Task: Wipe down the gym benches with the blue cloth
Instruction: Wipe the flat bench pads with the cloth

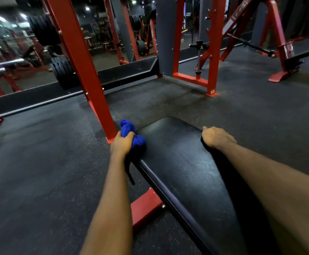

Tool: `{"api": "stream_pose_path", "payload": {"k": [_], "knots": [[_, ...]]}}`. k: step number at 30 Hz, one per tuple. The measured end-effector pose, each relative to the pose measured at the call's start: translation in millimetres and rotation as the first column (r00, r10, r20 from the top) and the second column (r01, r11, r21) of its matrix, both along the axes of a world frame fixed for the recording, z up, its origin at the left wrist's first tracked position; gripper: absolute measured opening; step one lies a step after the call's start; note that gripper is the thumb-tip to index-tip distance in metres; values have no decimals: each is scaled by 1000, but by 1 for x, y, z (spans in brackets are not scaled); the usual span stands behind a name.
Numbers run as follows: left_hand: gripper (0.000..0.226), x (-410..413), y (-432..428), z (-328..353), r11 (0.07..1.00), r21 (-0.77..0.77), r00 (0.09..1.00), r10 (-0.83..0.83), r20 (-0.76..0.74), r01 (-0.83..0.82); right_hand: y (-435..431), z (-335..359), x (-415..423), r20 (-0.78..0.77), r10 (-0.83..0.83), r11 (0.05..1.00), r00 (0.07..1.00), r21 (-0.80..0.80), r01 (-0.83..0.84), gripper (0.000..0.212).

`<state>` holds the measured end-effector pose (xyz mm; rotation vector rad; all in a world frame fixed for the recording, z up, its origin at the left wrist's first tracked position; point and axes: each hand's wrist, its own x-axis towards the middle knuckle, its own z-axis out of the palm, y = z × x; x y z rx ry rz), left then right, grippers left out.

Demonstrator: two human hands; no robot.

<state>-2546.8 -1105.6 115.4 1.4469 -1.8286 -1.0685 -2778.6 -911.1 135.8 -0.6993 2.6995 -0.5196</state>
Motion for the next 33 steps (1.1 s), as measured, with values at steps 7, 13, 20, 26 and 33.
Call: {"api": "stream_pose_path", "payload": {"k": [7, 13, 20, 26, 33], "knots": [[42, 13, 22, -26, 979, 196, 903, 136, -407, -59, -5, -4, -5, -8, -15, 1000, 1000, 17, 15, 60], [28, 7, -3, -5, 964, 258, 906, 54, -419, 61, -7, -6, -8, -19, -13, 1000, 1000, 19, 13, 60], [52, 18, 101, -39, 959, 204, 769, 279, -575, -195, -3, -4, -1, -48, 13, 1000, 999, 23, -12, 58], [68, 16, 123, -32, 989, 101, 893, 144, -425, -111, 0, -2, 0, -57, 48, 999, 997, 15, -47, 57], [54, 5, 52, -9, 995, 15, 965, 104, -243, -103, -3, -4, -2, -59, 28, 1000, 998, 5, -28, 58]]}}
